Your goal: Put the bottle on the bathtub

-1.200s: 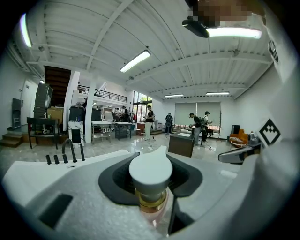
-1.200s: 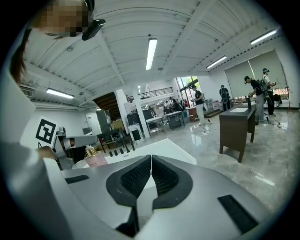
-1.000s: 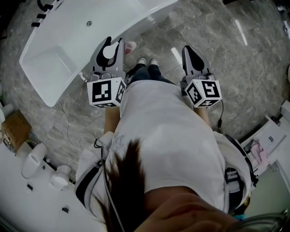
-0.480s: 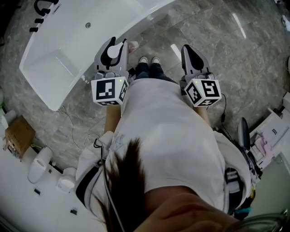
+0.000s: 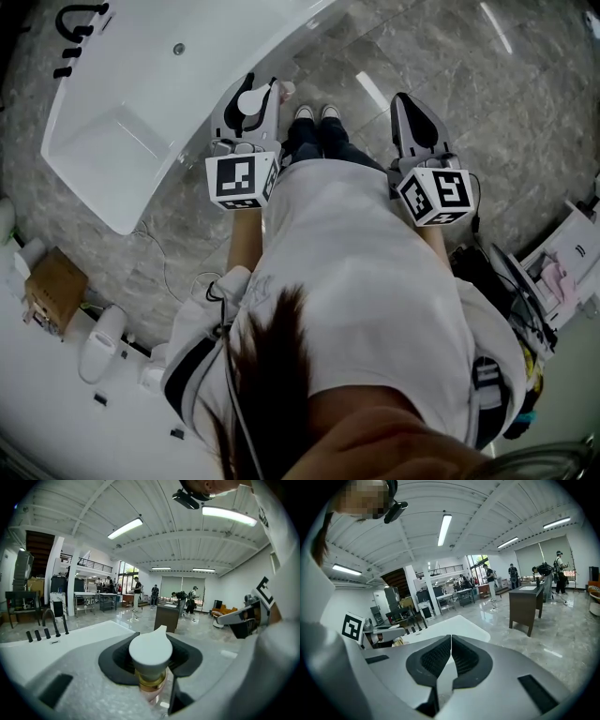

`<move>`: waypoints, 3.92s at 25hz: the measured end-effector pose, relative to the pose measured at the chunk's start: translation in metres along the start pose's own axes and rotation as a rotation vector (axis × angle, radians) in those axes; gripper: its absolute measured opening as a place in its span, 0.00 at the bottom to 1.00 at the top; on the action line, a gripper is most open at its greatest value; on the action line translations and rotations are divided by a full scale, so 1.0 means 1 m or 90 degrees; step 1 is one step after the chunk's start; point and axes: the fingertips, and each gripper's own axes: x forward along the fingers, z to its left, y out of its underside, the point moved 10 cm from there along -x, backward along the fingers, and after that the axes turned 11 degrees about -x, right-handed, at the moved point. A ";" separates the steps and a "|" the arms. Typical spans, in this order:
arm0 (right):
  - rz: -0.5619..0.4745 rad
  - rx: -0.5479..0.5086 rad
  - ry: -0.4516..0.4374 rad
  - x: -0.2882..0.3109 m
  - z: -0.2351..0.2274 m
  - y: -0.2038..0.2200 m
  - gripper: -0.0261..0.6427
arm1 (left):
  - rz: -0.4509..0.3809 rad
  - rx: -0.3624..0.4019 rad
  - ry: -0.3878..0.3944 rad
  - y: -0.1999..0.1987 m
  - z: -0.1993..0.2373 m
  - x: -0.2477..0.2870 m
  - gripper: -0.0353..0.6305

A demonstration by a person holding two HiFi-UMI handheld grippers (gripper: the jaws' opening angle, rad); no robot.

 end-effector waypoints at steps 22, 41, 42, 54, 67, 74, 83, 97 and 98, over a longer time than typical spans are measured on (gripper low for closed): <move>0.107 0.057 0.003 0.033 0.014 0.094 0.06 | 0.122 0.078 0.132 0.168 0.038 0.131 0.26; 0.219 0.135 0.087 0.049 -0.018 0.196 0.06 | 0.246 0.072 0.139 0.373 0.096 0.255 0.26; 0.225 0.140 0.090 0.052 -0.018 0.199 0.06 | 0.255 0.071 0.133 0.384 0.100 0.262 0.26; 0.265 0.162 0.091 0.086 -0.012 0.239 0.06 | 0.356 0.075 0.094 0.491 0.136 0.321 0.26; 0.283 0.185 0.118 0.098 -0.025 0.287 0.06 | 0.429 0.064 0.056 0.584 0.151 0.356 0.26; 0.325 0.207 0.138 0.087 -0.032 0.299 0.06 | 0.458 0.057 0.021 0.612 0.157 0.365 0.26; 0.325 0.215 0.150 0.084 -0.035 0.301 0.06 | 0.499 0.084 0.022 0.626 0.147 0.372 0.26; 0.296 0.211 0.175 0.085 -0.040 0.295 0.06 | 0.526 0.102 0.032 0.621 0.149 0.368 0.29; 0.293 0.210 0.178 0.085 -0.040 0.294 0.06 | 0.520 0.101 0.033 0.618 0.149 0.368 0.32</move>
